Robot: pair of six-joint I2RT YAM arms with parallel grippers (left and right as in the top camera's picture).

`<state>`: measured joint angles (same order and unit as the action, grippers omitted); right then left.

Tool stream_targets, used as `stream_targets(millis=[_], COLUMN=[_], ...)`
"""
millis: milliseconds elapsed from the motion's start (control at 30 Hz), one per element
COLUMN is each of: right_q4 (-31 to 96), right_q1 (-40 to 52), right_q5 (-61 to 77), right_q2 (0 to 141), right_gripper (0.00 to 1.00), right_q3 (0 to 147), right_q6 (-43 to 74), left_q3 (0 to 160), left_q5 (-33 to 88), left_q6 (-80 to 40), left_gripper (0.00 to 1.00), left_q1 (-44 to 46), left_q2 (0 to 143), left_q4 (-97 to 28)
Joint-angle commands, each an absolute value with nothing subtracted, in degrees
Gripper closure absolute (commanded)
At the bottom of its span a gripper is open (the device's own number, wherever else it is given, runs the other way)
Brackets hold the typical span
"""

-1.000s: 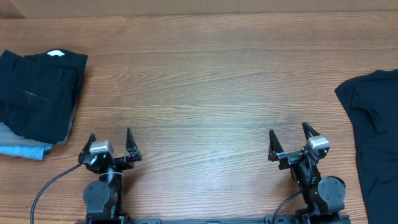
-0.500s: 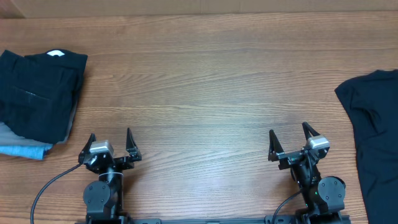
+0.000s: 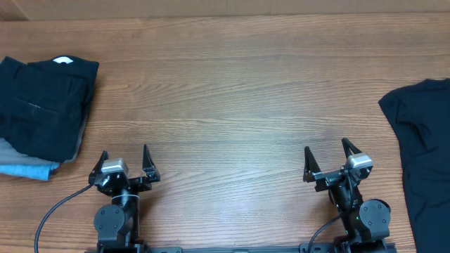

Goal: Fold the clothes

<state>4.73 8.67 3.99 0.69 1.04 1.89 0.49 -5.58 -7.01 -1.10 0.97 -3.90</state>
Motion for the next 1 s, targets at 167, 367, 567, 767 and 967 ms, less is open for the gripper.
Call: stream_targets(millis=[167, 367, 567, 767, 967], right_q4=[4.5, 4.5, 4.5, 4.5, 4.5], right_q1=[8.8, 8.8, 8.8, 8.8, 8.8], right_q5=[3.2, 3.2, 3.2, 3.2, 3.2], right_q2=[0.2, 0.2, 0.2, 0.2, 0.2], right_gripper=[0.0, 0.0, 0.0, 0.0, 0.0], right_q3=[0.4, 0.4, 0.4, 0.4, 0.4], right_q6=[2.2, 2.2, 2.2, 2.2, 2.2], left_q3=[0.3, 0.3, 0.3, 0.3, 0.3], left_q5=[-4.9, -4.9, -4.9, -4.9, -4.9], left_q6=[-5.8, -5.8, -5.8, -5.8, -5.8], left_gripper=[0.0, 0.0, 0.0, 0.0, 0.0], left_q1=[-0.7, -0.7, -0.7, -0.7, -0.7], left_q2=[0.3, 0.3, 0.3, 0.3, 0.3], left_q4=[-3.9, -3.9, -3.9, -3.9, -3.9])
